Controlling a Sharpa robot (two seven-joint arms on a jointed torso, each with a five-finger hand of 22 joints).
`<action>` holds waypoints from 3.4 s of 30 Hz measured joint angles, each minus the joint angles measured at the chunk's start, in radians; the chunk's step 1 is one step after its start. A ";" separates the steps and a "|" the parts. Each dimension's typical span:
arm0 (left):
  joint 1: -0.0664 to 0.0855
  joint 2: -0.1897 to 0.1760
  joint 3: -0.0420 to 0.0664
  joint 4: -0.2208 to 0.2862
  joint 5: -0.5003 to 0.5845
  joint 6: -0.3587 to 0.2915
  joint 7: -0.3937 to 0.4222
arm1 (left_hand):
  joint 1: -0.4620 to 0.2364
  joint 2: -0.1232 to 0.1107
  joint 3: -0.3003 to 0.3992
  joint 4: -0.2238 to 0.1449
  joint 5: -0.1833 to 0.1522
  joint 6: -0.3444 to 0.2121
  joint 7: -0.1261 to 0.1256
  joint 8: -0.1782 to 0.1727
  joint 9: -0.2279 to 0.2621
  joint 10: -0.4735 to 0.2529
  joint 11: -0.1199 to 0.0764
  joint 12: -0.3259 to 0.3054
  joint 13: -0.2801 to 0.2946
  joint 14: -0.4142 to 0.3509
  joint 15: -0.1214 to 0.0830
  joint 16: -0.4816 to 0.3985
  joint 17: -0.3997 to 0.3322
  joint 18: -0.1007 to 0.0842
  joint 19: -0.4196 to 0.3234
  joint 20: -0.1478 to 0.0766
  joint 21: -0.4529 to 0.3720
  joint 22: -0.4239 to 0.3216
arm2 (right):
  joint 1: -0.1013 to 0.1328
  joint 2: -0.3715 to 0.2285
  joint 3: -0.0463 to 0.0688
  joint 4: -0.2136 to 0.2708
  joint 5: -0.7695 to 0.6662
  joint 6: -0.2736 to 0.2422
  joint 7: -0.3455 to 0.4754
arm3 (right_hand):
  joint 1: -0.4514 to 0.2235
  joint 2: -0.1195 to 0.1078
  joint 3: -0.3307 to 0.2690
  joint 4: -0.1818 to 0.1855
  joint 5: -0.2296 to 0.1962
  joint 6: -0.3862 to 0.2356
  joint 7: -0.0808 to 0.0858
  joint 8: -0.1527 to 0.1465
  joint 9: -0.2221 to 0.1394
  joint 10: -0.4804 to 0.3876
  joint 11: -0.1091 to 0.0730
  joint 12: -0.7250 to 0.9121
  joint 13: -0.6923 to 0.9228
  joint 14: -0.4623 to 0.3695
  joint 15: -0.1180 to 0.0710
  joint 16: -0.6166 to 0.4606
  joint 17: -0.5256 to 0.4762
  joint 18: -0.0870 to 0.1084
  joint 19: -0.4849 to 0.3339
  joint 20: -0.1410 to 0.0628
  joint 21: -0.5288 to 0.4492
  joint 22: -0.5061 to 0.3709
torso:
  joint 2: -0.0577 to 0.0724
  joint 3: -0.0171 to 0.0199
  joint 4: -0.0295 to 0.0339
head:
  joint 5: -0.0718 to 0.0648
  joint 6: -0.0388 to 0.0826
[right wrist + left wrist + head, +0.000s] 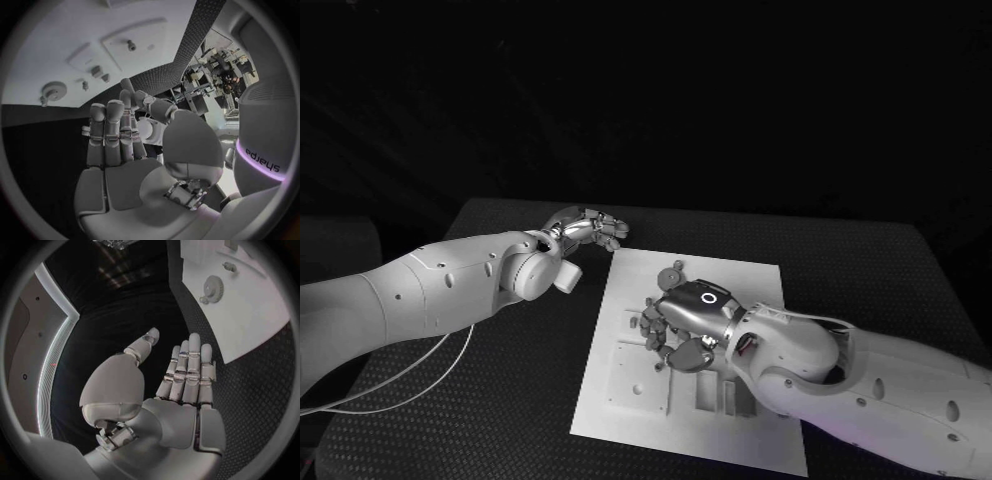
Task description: Assemble the parts on the task board
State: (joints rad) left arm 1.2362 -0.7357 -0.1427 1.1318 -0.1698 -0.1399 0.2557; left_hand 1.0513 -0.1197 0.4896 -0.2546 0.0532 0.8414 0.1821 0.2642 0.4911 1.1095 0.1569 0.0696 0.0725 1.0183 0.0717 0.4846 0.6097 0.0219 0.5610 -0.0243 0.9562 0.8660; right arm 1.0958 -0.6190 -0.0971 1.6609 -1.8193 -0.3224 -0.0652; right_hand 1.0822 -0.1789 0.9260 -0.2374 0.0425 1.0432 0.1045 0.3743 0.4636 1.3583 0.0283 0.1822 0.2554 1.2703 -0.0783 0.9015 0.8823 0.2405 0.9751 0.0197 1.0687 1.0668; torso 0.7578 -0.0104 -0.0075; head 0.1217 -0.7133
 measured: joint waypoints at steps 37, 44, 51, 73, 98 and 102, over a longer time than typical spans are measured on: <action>0.000 0.005 0.000 0.003 0.004 0.001 0.000 | 0.000 0.000 0.000 0.000 0.000 0.000 0.000 0.004 -0.001 0.000 0.000 0.000 0.000 0.000 0.000 -0.004 0.002 0.009 0.000 0.000 -0.004 0.000 | -0.080 0.104 -0.059 -0.086 -0.085 0.031 0.018 | 0.000 -0.001 -0.001 -0.001 -0.001 -0.002 -0.002 0.000 0.000 0.000 0.000 0.001 0.003 0.000 0.001 0.000 0.002 0.000 0.000 0.000 0.000 0.000 | 0.001 0.0000 -0.0003 | 0.028 -0.024; 0.000 0.005 0.000 0.003 0.004 0.001 0.000 | 0.000 0.000 0.000 0.000 0.000 0.000 0.000 0.004 -0.001 0.000 0.000 0.000 0.000 0.000 0.000 -0.004 0.002 0.008 0.000 0.000 -0.004 0.000 | -0.079 0.099 -0.058 -0.087 -0.094 0.030 0.018 | 0.000 0.000 0.000 -0.003 -0.001 -0.002 -0.002 0.000 0.000 0.000 0.000 0.001 0.003 0.000 0.001 0.000 0.002 0.000 0.002 -0.002 0.000 0.000 | 0.001 0.0000 -0.0008 | 0.028 -0.024; 0.000 0.004 0.000 0.003 0.004 0.002 0.000 | 0.000 0.000 0.000 0.000 0.000 0.000 0.000 0.004 -0.001 0.000 0.000 0.000 0.000 0.000 0.000 -0.004 0.002 0.008 0.000 0.000 -0.004 0.000 | -0.079 0.099 -0.058 -0.089 -0.102 0.027 0.018 | 0.000 0.000 0.001 -0.004 -0.001 -0.003 -0.004 0.000 0.000 0.000 0.000 0.001 0.004 0.000 0.001 0.000 0.002 0.000 0.004 0.000 0.000 0.000 | 0.001 0.0000 -0.0009 | 0.028 -0.023; 0.000 0.003 0.000 0.003 0.004 0.003 0.000 | 0.000 0.000 0.000 0.000 0.000 0.000 0.000 0.004 -0.001 0.000 0.000 0.000 0.000 0.000 0.000 -0.008 0.003 0.001 0.000 0.000 -0.004 0.001 | -0.080 0.083 -0.059 -0.080 -0.118 0.024 0.012 | 0.004 0.004 0.000 -0.006 0.004 0.003 -0.008 0.000 0.000 0.000 0.000 0.001 0.006 0.004 0.000 0.000 0.003 0.000 0.004 0.000 0.004 0.000 | 0.000 -0.0003 -0.0012 | 0.025 -0.020; 0.000 0.001 0.000 0.006 0.005 0.005 -0.001 | 0.000 0.000 -0.003 -0.003 0.000 -0.004 0.004 0.004 -0.002 0.000 0.000 0.000 0.000 0.000 0.000 -0.008 0.004 0.000 0.000 0.000 -0.004 0.001 | -0.078 0.111 -0.060 -0.106 -0.117 0.065 0.002 | -0.020 -0.033 -0.018 -0.024 0.009 -0.010 0.007 0.006 0.035 -0.031 0.013 -0.018 0.010 -0.007 0.010 -0.008 0.005 0.001 -0.013 0.008 0.004 0.000 | 0.000 -0.0017 -0.0007 | 0.020 -0.020; 0.000 -0.001 0.000 0.006 0.005 0.005 -0.001 | 0.000 0.000 -0.003 -0.003 0.000 -0.004 0.004 0.004 -0.002 0.000 0.000 0.000 0.000 0.000 0.000 -0.008 0.005 0.000 0.000 0.000 -0.004 0.001 | -0.079 0.107 -0.061 -0.110 -0.114 0.065 -0.001 | -0.040 -0.053 -0.065 -0.036 0.023 -0.032 0.014 -0.017 0.025 -0.046 0.021 -0.031 0.009 -0.013 0.016 -0.009 0.005 0.007 -0.018 0.014 0.004 0.003 | 0.000 -0.0016 -0.0009 | 0.020 -0.021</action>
State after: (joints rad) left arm 1.2361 -0.7371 -0.1426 1.1377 -0.1653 -0.1347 0.2544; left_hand 1.0513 -0.1197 0.4868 -0.2574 0.0532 0.8379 0.1856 0.2679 0.4890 1.1096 0.1569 0.0696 0.0725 1.0183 0.0717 0.4769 0.6146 0.0215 0.5610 -0.0243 0.9523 0.8667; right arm 1.0172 -0.5119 -0.1586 1.5507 -1.9336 -0.2570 -0.0657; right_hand 1.0423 -0.2320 0.8615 -0.2734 0.0651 1.0115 0.1182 0.3577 0.4888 1.3119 0.0492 0.1507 0.2640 1.2571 -0.0621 0.8926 0.8875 0.2473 0.9567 0.0336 1.0723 1.0697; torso 0.7582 -0.0120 -0.0083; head 0.1414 -0.7339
